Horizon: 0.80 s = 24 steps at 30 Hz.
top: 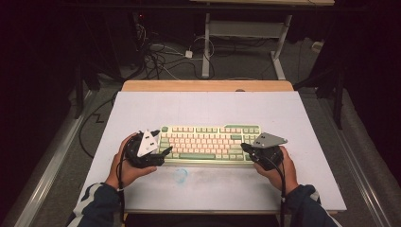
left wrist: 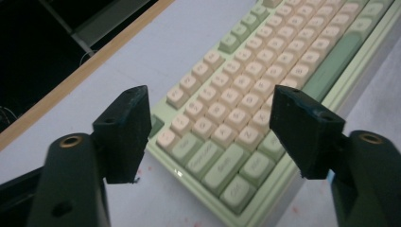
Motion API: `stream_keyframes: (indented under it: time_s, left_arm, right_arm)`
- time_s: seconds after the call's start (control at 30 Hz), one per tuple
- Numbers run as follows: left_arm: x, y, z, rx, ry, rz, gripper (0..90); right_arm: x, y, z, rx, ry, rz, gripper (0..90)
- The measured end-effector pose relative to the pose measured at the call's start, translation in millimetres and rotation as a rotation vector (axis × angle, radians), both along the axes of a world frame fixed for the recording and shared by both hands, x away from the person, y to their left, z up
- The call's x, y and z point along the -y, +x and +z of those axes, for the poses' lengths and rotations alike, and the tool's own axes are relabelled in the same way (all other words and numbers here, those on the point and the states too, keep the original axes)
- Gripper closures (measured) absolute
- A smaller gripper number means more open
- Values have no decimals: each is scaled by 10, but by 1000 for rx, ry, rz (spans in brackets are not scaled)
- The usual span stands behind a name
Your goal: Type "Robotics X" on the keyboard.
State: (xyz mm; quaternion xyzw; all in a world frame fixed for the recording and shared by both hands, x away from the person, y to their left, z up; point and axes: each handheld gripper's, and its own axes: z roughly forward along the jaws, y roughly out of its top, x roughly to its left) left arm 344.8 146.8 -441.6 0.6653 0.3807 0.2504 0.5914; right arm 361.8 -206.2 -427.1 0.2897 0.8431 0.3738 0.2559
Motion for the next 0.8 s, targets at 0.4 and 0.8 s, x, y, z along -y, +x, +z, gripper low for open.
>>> stream_keyframes:
  time_s: [0.4,0.8]
  left_arm:
    - [-413,-221,-275,-66,-7,68,210]
    - [-555,-432,-418,-142,-3,108,213]
  right_arm:
    - [-55,26,65,17,8,10,900]
    - [-175,121,141,25,4,32,900]
